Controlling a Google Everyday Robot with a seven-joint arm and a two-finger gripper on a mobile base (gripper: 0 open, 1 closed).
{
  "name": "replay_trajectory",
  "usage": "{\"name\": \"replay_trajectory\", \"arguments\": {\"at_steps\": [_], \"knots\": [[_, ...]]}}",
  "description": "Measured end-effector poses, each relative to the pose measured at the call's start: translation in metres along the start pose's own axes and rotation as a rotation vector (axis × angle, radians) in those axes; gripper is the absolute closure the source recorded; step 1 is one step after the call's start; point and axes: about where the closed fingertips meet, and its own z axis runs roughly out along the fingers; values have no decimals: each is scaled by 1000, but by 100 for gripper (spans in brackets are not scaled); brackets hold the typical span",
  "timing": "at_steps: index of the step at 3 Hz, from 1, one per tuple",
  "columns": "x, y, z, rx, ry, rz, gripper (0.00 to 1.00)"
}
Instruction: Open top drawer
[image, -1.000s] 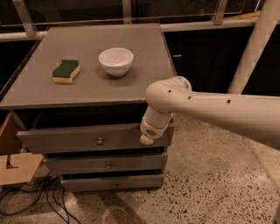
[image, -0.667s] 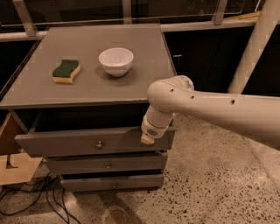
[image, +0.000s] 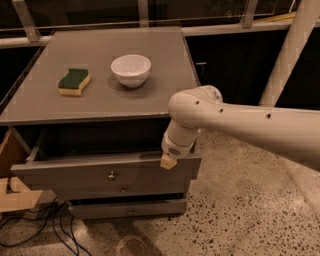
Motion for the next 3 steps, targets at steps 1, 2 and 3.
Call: {"name": "replay_trajectory", "arguments": {"at_steps": [1, 2, 3], "knots": [[2, 3, -3, 1, -3, 1, 100], [8, 10, -8, 3, -10, 2, 100], [22, 24, -19, 0, -14, 8, 100]]}}
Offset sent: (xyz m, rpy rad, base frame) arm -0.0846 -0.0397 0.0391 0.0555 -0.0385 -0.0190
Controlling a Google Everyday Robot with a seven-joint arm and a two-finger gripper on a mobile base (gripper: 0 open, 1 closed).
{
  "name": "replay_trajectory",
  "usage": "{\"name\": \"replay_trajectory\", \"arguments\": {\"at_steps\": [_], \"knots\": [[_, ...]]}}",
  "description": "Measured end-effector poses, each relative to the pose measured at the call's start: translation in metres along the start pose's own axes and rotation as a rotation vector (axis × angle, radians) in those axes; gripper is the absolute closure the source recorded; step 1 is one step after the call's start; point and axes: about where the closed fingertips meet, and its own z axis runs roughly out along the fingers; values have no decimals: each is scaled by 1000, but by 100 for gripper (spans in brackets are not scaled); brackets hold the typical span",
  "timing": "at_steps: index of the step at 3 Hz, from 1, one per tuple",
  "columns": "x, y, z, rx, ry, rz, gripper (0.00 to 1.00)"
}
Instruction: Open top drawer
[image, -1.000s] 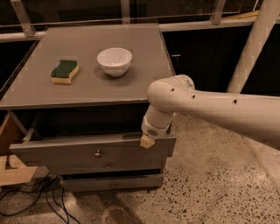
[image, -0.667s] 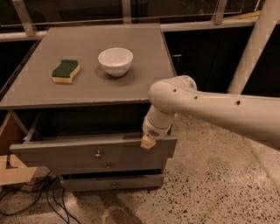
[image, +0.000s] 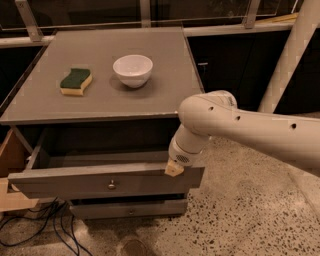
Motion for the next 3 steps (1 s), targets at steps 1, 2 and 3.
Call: {"name": "replay_trajectory", "arguments": {"at_steps": [1, 2, 3], "knots": [[-1, -1, 0, -3, -1, -3, 100], [-2, 1, 5, -25, 12, -2, 100], [-2, 1, 5, -25, 12, -3, 100]]}}
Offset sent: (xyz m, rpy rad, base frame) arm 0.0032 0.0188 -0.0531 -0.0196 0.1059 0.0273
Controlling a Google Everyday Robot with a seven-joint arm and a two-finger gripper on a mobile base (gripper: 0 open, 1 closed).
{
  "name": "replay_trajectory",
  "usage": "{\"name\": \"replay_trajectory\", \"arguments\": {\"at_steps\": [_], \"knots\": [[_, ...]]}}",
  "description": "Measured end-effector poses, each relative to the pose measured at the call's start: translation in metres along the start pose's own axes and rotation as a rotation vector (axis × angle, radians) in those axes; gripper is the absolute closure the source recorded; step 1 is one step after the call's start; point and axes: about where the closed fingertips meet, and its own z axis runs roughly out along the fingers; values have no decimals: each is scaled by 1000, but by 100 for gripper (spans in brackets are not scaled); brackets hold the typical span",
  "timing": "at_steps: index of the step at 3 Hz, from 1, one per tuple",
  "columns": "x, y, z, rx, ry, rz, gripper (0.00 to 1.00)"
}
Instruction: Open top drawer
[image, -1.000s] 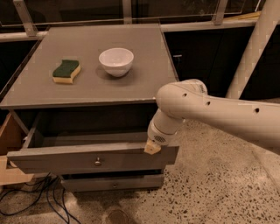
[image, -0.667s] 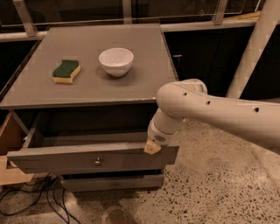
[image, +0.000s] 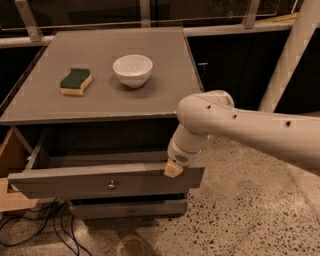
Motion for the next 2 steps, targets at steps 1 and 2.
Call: {"name": "replay_trajectory", "arguments": {"at_steps": [1, 2], "knots": [[7, 12, -2, -22, 13, -10, 100], [13, 24, -6, -37, 14, -8, 100]]}}
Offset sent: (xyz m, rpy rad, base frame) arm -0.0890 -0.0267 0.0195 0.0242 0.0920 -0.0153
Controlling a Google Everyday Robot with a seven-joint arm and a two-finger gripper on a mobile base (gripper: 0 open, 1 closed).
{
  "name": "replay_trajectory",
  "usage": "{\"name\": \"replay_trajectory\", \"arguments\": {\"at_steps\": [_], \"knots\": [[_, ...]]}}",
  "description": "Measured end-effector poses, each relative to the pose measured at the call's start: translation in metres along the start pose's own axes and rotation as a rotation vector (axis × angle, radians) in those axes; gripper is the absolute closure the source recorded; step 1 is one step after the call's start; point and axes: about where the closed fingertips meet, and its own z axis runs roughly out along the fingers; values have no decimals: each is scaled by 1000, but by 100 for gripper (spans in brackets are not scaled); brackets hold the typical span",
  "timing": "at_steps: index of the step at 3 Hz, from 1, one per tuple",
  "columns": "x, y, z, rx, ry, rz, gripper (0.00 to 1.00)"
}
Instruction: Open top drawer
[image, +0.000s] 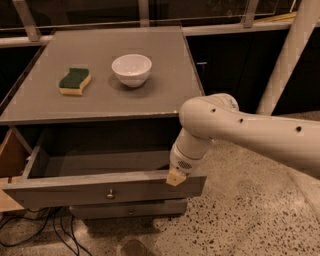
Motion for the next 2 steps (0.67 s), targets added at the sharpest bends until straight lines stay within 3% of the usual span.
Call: {"name": "replay_trajectory", "arguments": {"at_steps": [2], "knots": [[7, 12, -8, -8, -6, 15, 100]]}}
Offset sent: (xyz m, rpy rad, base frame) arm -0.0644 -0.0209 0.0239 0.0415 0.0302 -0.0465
